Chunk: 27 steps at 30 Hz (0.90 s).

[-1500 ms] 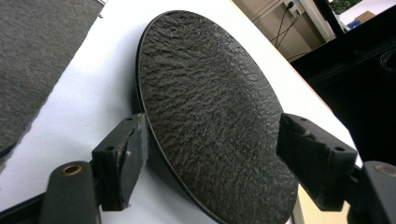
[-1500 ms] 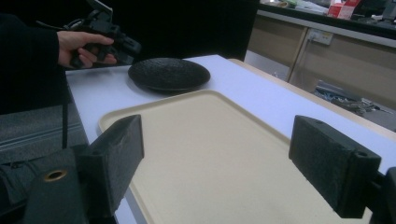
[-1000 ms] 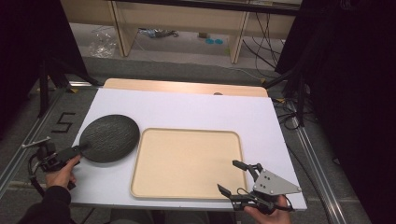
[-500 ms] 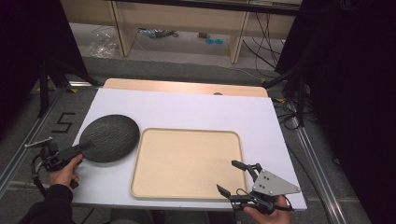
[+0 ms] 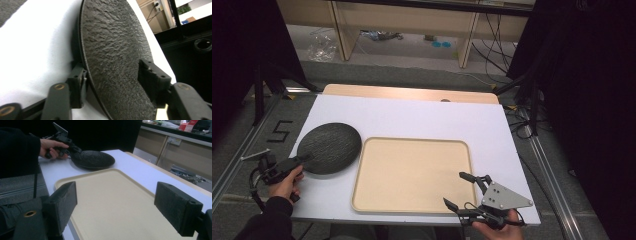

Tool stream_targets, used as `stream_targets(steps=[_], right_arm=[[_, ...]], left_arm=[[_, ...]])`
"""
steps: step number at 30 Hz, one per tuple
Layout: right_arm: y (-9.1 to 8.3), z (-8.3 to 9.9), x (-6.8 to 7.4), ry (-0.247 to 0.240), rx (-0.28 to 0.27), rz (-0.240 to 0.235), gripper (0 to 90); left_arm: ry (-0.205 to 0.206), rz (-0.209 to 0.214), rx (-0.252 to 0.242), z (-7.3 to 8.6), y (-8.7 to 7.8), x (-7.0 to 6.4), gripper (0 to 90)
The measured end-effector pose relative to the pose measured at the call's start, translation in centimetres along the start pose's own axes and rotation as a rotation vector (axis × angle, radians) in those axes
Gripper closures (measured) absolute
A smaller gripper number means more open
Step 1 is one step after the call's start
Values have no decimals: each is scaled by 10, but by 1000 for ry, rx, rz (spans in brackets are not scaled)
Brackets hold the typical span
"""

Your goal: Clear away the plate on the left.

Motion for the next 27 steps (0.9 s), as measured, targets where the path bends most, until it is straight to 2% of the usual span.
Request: stream_targets(steps=[7,9,13,17,19,20,23,24,25,26,27], right_arm=[[1,1,1,-6,7,-5,199],[1,1,1,-6,10,-6,200],[1,1,0,-10,15,-13,203],[1,0,0,-4,4,-11,206],[1,1,0,-6,17,-13,207],[1,1,0,-3,14,-10,207],[2,0,0,2,6,-6,209],[1,1,0,-3,14,-11,209],[1,1,0,-5,17,-14,209],[1,1,0,1,7,-4,209],[1,0,0,1,6,-10,209]], left_arm=[[-12,-71,11,-2,-2,5,733],[-20,-68,12,-2,-2,6,740],[-54,-42,7,-4,-3,8,763],[-98,48,-37,-7,-7,6,824],[-83,42,-45,-7,-8,4,840],[-89,38,-50,-7,-8,4,839],[-146,57,-88,-6,-8,7,857],[-152,70,-94,-6,-9,7,863],[-149,52,-98,-6,-10,6,866],[-148,73,-100,-5,-10,6,867],[-147,56,-108,-5,-10,5,869]])
Point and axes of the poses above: each handheld gripper's, and its own axes: y roughly forward along the jaws, z roughly out of its underside, x roughly to its left, the point moved 2 cm from there along y, roughly forward along the jaws, and after that the axes turned 8 degrees about z, right-handed, at the moved point
